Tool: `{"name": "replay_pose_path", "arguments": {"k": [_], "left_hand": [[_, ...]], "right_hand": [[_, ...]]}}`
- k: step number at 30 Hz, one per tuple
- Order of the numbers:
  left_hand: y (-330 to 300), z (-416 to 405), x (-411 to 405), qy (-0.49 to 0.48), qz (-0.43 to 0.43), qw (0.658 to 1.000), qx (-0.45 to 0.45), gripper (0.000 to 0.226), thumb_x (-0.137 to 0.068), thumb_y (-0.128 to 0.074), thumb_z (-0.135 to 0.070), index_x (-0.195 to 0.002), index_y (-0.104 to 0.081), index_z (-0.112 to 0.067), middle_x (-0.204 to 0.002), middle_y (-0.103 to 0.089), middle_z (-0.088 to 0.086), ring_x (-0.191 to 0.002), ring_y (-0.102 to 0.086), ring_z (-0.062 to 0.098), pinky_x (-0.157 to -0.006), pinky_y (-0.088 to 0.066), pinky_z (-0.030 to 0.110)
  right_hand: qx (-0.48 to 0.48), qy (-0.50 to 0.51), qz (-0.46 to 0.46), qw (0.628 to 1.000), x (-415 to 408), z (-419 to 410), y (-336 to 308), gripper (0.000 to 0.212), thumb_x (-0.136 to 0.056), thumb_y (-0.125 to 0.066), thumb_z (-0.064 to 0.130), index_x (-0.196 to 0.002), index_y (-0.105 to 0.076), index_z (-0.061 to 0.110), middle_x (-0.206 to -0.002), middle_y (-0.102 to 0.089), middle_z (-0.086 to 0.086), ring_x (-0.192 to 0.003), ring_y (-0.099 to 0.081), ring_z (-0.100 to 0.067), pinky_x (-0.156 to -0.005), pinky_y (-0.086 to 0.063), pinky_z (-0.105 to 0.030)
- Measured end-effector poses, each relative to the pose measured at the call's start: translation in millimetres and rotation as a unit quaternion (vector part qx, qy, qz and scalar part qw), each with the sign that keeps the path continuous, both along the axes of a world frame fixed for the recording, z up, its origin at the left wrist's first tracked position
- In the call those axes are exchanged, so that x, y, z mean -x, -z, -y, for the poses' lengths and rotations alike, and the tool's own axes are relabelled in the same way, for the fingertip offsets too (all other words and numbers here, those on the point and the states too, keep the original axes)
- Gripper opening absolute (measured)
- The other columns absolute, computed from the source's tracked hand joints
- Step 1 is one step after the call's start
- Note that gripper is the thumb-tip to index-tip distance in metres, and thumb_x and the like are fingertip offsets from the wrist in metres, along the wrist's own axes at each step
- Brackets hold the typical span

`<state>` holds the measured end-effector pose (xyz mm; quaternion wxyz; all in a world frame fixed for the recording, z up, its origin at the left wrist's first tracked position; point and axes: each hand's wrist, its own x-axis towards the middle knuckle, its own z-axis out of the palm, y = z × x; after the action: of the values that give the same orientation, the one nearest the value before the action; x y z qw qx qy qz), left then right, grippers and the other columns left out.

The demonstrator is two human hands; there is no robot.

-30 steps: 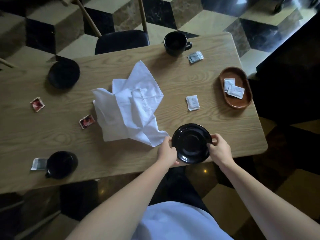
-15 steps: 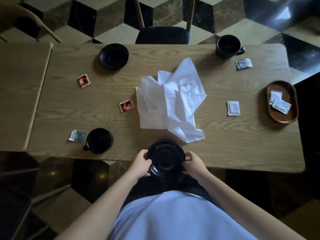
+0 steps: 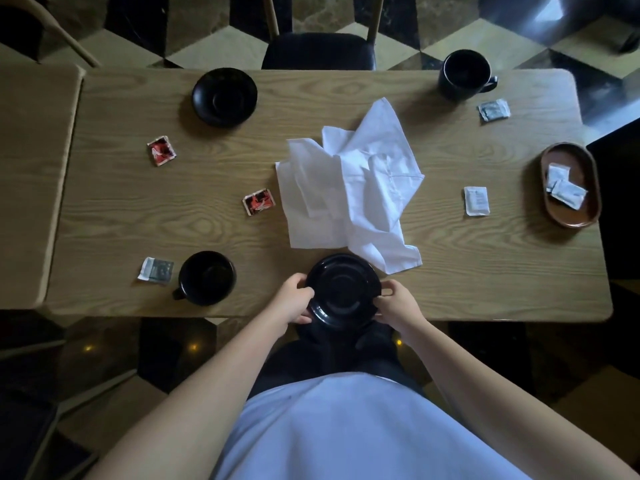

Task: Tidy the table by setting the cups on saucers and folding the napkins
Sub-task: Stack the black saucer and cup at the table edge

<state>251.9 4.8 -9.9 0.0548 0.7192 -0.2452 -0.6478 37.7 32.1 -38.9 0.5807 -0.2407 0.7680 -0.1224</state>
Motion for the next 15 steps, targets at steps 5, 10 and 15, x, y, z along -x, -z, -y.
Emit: {"name": "replay_pose_path", "arguments": {"k": [5, 10, 15], "left_hand": [[7.1, 2.1, 2.2, -0.032, -0.015, 0.999, 0.01, 0.049, -0.089, -0.046, -0.011, -0.135, -0.047, -0.028, -0.122, -0.062, 0.012, -0.096, -0.07, 0.035, -0.074, -0.063, 0.044], [6.3, 1.4, 2.0, -0.037, -0.021, 0.999, 0.019, 0.057, -0.089, -0.046, -0.009, -0.143, -0.044, -0.029, -0.128, -0.06, 0.008, -0.102, -0.068, 0.03, -0.063, -0.062, 0.033], [-0.4, 0.0, 4.4, -0.006, 0.013, 1.0, 0.022, 0.053, -0.091, -0.048, -0.016, -0.143, -0.041, -0.026, -0.129, -0.057, 0.006, -0.102, -0.064, 0.026, -0.063, -0.059, 0.032]], "right_hand": [[0.014, 0.008, -0.014, 1.0, -0.9, -0.8, 1.2, 0.029, -0.078, -0.055, 0.008, -0.103, -0.059, 0.022, -0.101, -0.069, -0.011, -0.085, -0.073, -0.028, -0.076, -0.063, -0.048], [0.015, 0.003, -0.025, 1.0, -3.7, -0.7, 0.8, 0.031, -0.08, -0.054, 0.01, -0.108, -0.059, 0.021, -0.101, -0.068, -0.009, -0.083, -0.073, -0.025, -0.075, -0.063, -0.046], [0.009, -0.017, -0.027, 0.999, -2.8, 0.6, -3.3, 0.032, -0.079, -0.055, 0.014, -0.11, -0.059, 0.018, -0.104, -0.068, -0.007, -0.087, -0.071, -0.025, -0.078, -0.062, -0.043]]}}
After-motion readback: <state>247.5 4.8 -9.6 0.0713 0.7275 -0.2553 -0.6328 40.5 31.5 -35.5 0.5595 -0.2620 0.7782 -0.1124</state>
